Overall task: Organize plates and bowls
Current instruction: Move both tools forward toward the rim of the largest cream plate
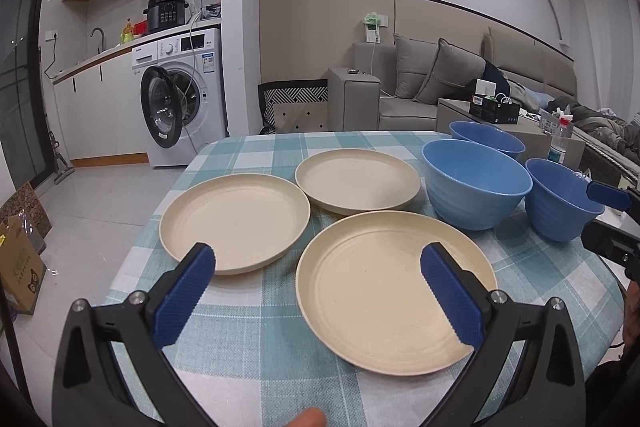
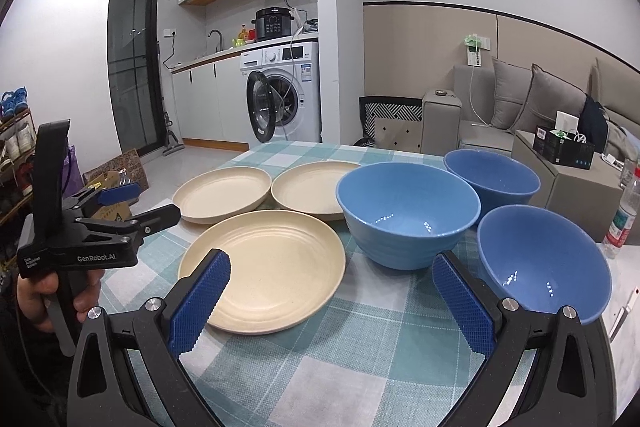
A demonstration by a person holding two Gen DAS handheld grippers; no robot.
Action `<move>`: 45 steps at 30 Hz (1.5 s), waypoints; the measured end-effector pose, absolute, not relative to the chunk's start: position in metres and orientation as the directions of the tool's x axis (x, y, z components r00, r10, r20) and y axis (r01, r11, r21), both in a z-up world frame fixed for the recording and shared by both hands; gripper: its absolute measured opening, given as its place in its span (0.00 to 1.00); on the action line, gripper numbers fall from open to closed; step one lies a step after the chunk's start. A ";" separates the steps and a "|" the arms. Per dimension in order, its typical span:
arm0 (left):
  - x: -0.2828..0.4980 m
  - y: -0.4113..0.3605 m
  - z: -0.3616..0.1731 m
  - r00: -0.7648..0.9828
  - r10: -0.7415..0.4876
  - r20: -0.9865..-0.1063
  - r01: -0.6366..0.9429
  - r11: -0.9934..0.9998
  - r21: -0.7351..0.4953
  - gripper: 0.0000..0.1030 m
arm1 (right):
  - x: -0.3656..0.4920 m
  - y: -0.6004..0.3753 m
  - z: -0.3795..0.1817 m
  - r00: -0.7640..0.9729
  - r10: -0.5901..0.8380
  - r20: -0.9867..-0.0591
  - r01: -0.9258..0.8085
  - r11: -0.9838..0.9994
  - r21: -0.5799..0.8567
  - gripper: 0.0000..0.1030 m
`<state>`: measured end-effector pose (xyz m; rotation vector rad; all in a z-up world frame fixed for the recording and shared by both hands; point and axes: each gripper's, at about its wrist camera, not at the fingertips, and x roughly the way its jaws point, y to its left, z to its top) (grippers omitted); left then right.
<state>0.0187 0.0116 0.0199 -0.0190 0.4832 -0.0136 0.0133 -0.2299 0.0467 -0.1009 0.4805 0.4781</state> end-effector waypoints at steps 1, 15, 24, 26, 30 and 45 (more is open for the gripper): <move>0.020 0.012 0.022 0.887 -0.021 -0.461 0.015 1.000 -0.018 1.00 | 0.015 -0.229 0.050 0.773 0.425 -0.471 -0.473 0.881 0.020 1.00; 0.041 0.044 0.055 0.907 0.011 -0.421 -0.028 0.999 -0.035 1.00 | 0.041 -0.221 0.094 0.760 0.429 -0.487 -0.474 0.880 0.034 1.00; 0.050 0.053 0.068 0.913 0.027 -0.406 -0.046 0.998 -0.036 1.00 | 0.049 -0.197 0.129 0.779 0.409 -0.475 -0.483 0.875 -0.040 1.00; 0.054 0.056 0.071 0.913 0.028 -0.406 -0.048 0.998 -0.039 1.00 | 0.054 -0.193 0.135 0.779 0.406 -0.477 -0.484 0.874 -0.046 1.00; 0.062 0.058 0.073 0.909 0.031 -0.415 -0.053 0.998 -0.040 1.00 | 0.066 -0.183 0.138 0.763 0.410 -0.500 -0.494 0.869 -0.041 1.00; 0.107 0.065 0.060 0.879 0.006 -0.477 -0.043 0.997 -0.068 1.00 | 0.127 -0.169 0.140 0.728 0.399 -0.557 -0.486 0.874 -0.011 1.00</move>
